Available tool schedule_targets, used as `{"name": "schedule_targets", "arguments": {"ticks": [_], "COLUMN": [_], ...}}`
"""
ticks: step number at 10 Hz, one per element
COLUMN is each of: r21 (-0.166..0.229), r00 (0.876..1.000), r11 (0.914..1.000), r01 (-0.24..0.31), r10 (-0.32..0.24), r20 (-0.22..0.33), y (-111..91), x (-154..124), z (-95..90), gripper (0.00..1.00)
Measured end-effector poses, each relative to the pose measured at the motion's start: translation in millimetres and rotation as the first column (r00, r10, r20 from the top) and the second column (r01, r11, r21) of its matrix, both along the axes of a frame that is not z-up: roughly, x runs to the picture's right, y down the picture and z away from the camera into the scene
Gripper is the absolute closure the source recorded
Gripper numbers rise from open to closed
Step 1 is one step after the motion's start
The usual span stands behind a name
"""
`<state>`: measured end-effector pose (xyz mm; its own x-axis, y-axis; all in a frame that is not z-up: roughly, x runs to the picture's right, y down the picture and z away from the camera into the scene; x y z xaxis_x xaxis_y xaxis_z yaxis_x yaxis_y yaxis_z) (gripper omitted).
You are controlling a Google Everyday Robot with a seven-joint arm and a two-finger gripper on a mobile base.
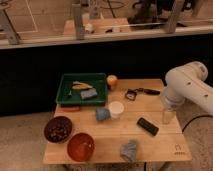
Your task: Place towel in red bowl
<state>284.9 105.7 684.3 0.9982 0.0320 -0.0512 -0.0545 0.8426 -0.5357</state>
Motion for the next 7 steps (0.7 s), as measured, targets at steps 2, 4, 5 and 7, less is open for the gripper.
{"name": "schedule_targets", "arguments": {"ticks": [2,4,5,7], "r21": [0.0,0.0,-0.002,-0.031], "r00": [1.0,1.0,1.0,0.993], "r11": [1.0,1.0,1.0,0.9994], "r01": [0.0,0.0,-0.002,-0.016], "r10": [0.0,0.0,0.002,0.02], "r20": [0.0,0.0,0.013,0.121], "y": [0,0,0,12], "x": [0,0,-1,-14], "z": [0.0,0.0,-0.7,-4.1], "gripper": [0.2,0.2,0.2,0.2]}}
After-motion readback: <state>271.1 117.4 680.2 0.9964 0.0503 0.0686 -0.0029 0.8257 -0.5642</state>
